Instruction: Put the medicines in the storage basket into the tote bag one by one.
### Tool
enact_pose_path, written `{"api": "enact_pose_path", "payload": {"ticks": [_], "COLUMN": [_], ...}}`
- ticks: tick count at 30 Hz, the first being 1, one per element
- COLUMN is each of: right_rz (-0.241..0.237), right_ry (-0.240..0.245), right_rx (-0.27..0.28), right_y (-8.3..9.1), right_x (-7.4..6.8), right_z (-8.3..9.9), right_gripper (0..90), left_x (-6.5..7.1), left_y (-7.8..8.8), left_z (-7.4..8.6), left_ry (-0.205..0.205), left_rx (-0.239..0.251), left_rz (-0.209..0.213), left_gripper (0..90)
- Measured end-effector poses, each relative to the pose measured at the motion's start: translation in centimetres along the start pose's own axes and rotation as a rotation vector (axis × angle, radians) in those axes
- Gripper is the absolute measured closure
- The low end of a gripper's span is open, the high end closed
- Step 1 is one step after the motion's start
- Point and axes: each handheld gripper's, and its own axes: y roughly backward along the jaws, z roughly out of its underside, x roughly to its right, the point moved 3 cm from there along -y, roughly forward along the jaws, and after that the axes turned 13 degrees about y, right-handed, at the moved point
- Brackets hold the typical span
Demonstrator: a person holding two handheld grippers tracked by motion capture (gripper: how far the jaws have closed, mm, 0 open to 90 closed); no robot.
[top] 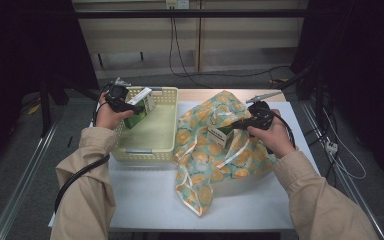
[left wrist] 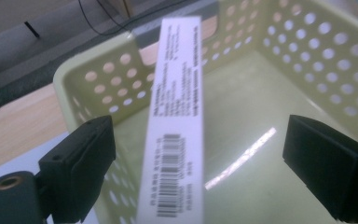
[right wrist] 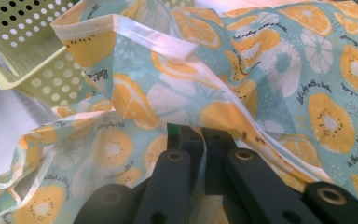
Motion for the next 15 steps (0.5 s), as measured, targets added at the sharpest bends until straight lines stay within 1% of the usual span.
{"api": "enact_pose_path", "payload": {"ticks": [1, 2, 3, 4, 5, 6, 7, 8, 10, 11, 12, 14, 15], "right_rz": [0.004, 0.005, 0.006, 0.006, 0.005, 0.007, 0.010, 0.007, 0.010, 0.011, 0.014, 0.017, 0.016], "right_ry": [-0.001, -0.003, -0.003, -0.003, -0.006, -0.006, -0.005, -0.006, -0.004, -0.003, -0.006, -0.009, -0.013], "right_rx": [0.003, 0.005, 0.004, 0.005, 0.002, -0.001, -0.001, -0.001, 0.002, 0.002, 0.001, 0.000, 0.000], "right_y": [0.0, 0.0, 0.0, 0.0, 0.0, -0.1, -0.1, 0.0, 0.1, 0.1, 0.2, 0.3, 0.3], "right_x": [0.0, 0.1, 0.1, 0.0, 0.0, 0.1, 0.1, 0.1, 0.1, 0.2, 0.2, 0.3, 0.4], "right_z": [0.0, 0.0, 0.0, 0.0, 0.0, 0.1, 0.1, 0.0, 0.1, 0.1, 0.2, 0.3, 0.4], "right_gripper": [89.9, 89.8, 89.9, 89.9, 89.9, 89.9, 89.9, 89.9, 89.9, 89.9, 89.9, 89.9, 89.9], "left_x": [-0.1, -0.2, -0.3, -0.3, -0.3, -0.3, -0.3, -0.2, -0.2, -0.1, -0.1, 0.2, 0.4], "left_y": [-0.2, -0.4, -0.5, -0.7, -0.9, -1.0, -1.0, -1.1, -0.8, -0.6, -0.3, 0.4, 0.8], "left_z": [0.2, 0.4, 0.6, 0.7, 0.9, 1.1, 1.2, 1.2, 1.2, 1.2, 1.1, 0.9, 0.8], "left_ry": [-0.001, 0.000, 0.006, 0.019, 0.018, 0.013, 0.004, 0.026, 0.025, 0.039, 0.044, 0.062, 0.064], "left_rx": [-0.007, -0.015, -0.030, -0.045, -0.055, -0.066, -0.068, -0.054, -0.069, -0.062, -0.063, -0.047, -0.046], "left_rz": [-0.001, -0.014, -0.019, -0.012, -0.022, -0.038, -0.051, -0.045, -0.062, -0.069, -0.071, -0.057, -0.058], "left_gripper": [11.4, 14.9, 20.7, 27.2, 32.5, 41.2, 52.4, 59.9, 62.2, 62.6, 62.9, 63.2, 63.3]}}
